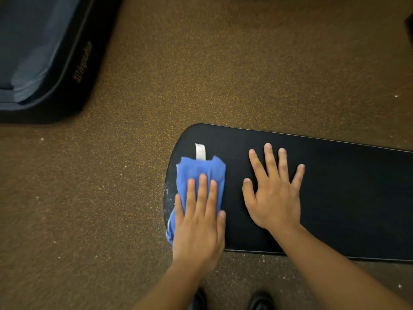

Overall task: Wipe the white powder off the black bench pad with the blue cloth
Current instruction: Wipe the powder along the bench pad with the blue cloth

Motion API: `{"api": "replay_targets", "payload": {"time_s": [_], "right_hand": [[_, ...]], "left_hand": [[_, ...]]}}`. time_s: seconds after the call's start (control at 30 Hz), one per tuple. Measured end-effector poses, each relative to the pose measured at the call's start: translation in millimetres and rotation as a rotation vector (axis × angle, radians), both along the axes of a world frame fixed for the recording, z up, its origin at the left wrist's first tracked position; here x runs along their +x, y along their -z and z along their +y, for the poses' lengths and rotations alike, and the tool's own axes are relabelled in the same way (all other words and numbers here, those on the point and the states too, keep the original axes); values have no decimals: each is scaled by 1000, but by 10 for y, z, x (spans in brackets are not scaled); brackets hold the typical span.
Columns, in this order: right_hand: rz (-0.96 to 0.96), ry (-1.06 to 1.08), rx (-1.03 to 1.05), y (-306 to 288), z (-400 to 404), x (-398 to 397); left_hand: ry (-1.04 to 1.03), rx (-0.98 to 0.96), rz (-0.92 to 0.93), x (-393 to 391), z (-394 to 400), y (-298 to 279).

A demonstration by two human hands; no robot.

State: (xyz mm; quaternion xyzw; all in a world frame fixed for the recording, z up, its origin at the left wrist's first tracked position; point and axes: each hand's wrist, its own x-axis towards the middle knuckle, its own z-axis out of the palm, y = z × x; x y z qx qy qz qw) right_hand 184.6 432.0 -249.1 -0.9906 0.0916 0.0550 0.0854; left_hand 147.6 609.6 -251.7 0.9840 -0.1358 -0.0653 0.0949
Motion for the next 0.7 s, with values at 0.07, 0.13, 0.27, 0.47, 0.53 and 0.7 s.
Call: {"api": "replay_targets", "payload": {"time_s": [0.07, 0.13, 0.27, 0.47, 0.53, 0.7], "right_hand": [[-3, -1, 0, 5, 1, 3], [-4, 0, -3, 11, -1, -2], [-5, -4, -6, 14, -4, -3], [3, 3, -17, 11, -4, -4], [6, 5, -22, 10, -4, -4], [0, 4, -15, 11, -8, -7]], "left_hand": [[31, 1, 3, -66, -17, 18], [65, 2, 3, 113, -38, 21], [45, -9, 3, 668, -92, 16], [-42, -43, 5, 63, 156, 6], [-25, -33, 16, -38, 227, 19], [-101, -70, 54, 466, 218, -21]]}}
